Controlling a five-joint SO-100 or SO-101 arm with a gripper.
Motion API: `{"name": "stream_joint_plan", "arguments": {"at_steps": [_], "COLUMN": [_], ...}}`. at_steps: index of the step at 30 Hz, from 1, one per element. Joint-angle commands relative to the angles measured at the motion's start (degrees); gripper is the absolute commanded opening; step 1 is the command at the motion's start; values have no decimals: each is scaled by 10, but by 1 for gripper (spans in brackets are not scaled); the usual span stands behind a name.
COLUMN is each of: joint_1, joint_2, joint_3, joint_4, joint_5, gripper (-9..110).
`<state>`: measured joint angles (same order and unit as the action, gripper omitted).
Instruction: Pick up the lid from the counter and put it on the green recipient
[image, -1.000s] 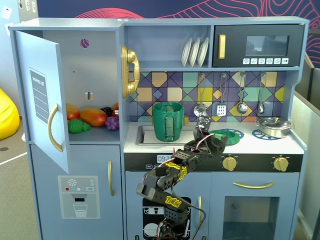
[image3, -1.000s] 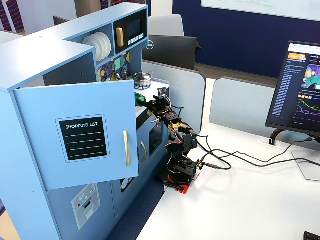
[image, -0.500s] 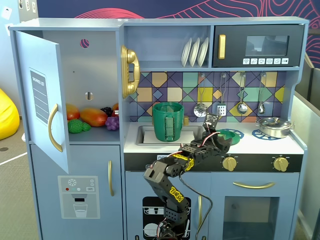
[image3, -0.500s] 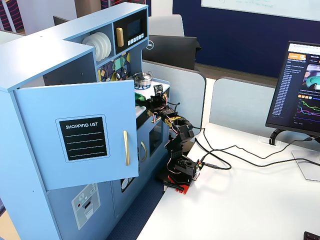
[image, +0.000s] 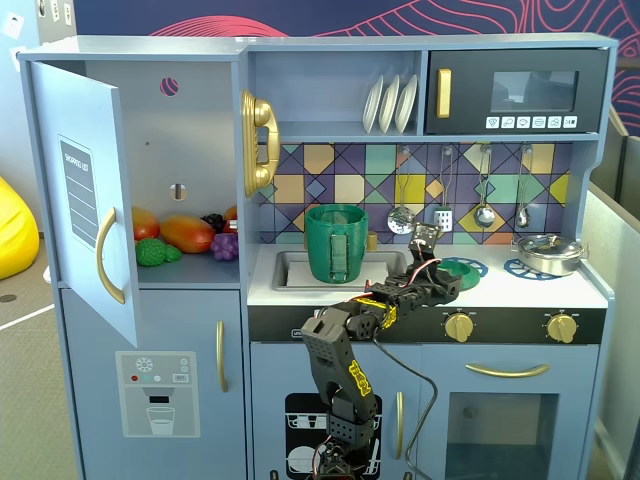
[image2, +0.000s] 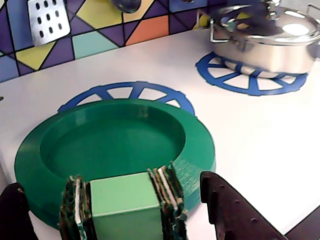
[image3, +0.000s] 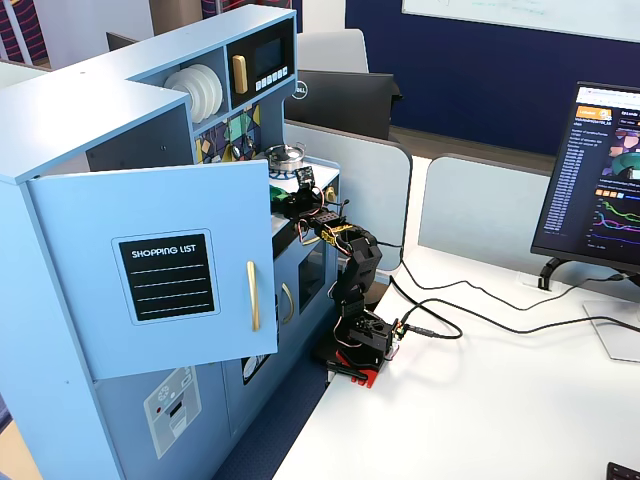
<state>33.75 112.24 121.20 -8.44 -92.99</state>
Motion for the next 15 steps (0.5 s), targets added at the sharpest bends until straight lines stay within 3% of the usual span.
{"name": "stream_joint_plan", "arguments": {"at_steps": [1, 5, 9, 15], "joint_1": [-11, -22, -33, -33], "joint_2": [-7, -25, -26, -12], "joint_3": [-54, -65, -61, -41], "joint_4": [-10, -19, -33, -60], "joint_5": [-11, -17, -22, -5], "gripper": [35, 25, 1, 0]}}
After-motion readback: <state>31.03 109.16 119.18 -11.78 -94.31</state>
